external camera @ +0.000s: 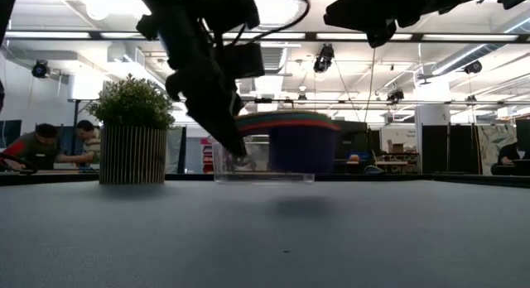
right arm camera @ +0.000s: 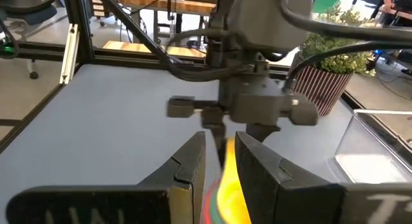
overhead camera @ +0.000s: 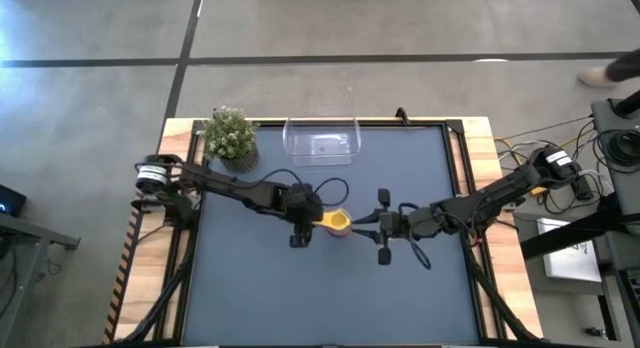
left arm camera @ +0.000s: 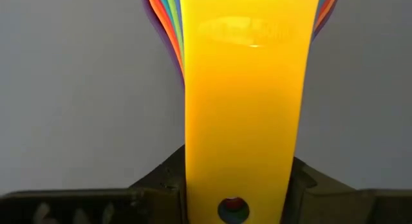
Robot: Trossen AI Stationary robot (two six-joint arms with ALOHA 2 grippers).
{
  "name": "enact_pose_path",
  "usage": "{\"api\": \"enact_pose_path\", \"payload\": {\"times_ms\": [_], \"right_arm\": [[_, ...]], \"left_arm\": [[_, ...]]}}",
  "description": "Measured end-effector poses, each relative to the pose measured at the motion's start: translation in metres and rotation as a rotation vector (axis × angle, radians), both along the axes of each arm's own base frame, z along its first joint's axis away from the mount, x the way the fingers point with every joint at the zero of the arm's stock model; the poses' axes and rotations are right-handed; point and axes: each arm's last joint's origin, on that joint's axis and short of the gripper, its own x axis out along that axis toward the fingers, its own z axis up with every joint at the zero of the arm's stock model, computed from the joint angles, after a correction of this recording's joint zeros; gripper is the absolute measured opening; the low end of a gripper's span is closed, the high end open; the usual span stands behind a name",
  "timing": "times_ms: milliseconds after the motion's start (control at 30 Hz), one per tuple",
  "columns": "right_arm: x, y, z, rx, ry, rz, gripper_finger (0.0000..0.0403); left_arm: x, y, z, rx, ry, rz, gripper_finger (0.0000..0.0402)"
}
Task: Nest measuring cups in basket
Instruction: Put the stacked measuring cups into the transparent bin
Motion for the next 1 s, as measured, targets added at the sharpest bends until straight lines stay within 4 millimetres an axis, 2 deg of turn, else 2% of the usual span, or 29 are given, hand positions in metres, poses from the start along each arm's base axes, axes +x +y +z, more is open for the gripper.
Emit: {"api": "enact_pose_path", "payload": {"times_ms": [200, 367, 533, 733, 867, 1000], "right_arm": [[-0.003, -0.001, 0.003, 0.006, 0.010, -0.002, 0.0073], [-0.004, -0.002, 0.004, 0.008, 0.003, -0.002, 0.0073], [-0.004, -0.002, 0.004, 0.008, 0.003, -0.002, 0.0073], [-0.004, -0.002, 0.004, 0.008, 0.000, -0.002, 0.0073], [-0.004, -0.002, 0.004, 0.003, 0.000, -0.001, 0.0073], [-0.004, -0.002, 0.003, -0.006, 0.003, 0.000, 0.0073]], "left_arm": [[-0.016, 0.019, 0.004, 0.000, -0.018, 0.028, 0.0110], [-0.027, 0.043, 0.034, 0.050, -0.114, 0.013, 0.0110], [-0.045, 0.088, 0.061, 0.116, -0.186, 0.083, 0.0110], [-0.062, 0.149, 0.080, 0.129, -0.244, 0.144, 0.0110], [-0.063, 0.181, 0.086, 0.154, -0.260, 0.126, 0.0110], [-0.055, 0.208, 0.090, 0.184, -0.239, 0.122, 0.0110]]}}
